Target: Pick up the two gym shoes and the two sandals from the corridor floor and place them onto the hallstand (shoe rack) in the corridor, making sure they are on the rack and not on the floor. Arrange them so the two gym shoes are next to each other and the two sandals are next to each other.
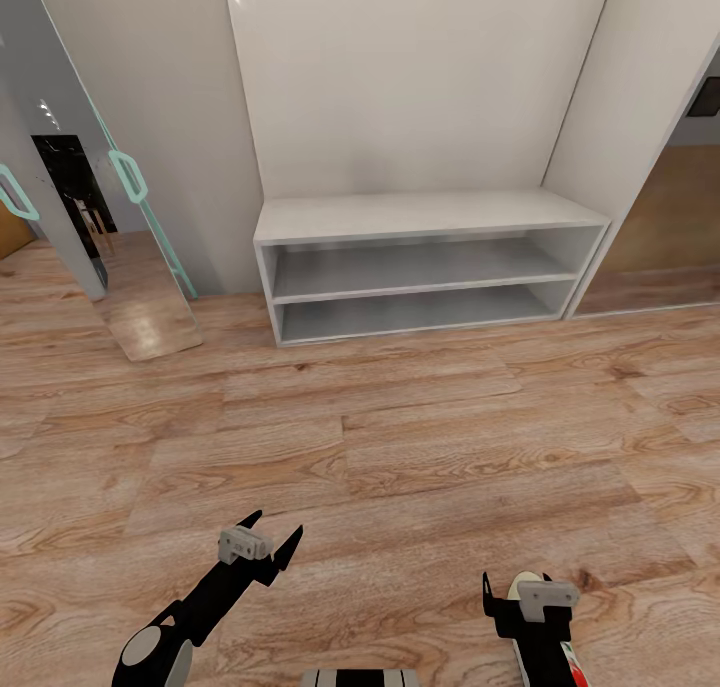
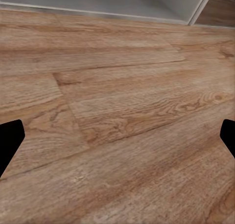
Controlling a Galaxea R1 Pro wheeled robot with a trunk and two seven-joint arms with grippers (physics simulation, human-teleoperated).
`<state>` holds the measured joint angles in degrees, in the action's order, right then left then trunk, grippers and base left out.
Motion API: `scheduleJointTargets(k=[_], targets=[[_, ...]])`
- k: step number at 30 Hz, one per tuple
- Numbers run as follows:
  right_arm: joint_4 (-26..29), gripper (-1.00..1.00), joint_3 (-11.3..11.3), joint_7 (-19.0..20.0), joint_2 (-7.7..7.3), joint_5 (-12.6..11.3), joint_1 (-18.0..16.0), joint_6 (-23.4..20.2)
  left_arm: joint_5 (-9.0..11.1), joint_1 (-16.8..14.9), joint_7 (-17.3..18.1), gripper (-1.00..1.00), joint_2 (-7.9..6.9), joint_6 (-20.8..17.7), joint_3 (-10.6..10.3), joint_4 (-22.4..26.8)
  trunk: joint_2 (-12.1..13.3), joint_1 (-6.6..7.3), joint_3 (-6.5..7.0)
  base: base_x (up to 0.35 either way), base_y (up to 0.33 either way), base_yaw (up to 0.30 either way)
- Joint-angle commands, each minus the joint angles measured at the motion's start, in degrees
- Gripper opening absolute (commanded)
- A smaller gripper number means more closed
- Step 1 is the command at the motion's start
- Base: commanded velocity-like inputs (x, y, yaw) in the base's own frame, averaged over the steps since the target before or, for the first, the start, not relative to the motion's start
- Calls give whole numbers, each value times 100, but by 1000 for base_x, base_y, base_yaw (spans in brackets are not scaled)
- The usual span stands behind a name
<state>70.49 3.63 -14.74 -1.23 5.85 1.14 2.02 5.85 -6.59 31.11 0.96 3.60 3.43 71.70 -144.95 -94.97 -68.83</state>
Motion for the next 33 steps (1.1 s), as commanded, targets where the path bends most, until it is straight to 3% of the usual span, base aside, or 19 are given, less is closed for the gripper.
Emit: scheduleJointTargets(k=[1,33], targets=[[0,100,-1,1,0,-1,0,0,1,0,0,100,0,0,0,0,0,0,0,0,0,0],[-2,100,-6,1,0,-5,0,1,4,0,0,100,-7,0,16,-5,0,0,0,0,83,0]])
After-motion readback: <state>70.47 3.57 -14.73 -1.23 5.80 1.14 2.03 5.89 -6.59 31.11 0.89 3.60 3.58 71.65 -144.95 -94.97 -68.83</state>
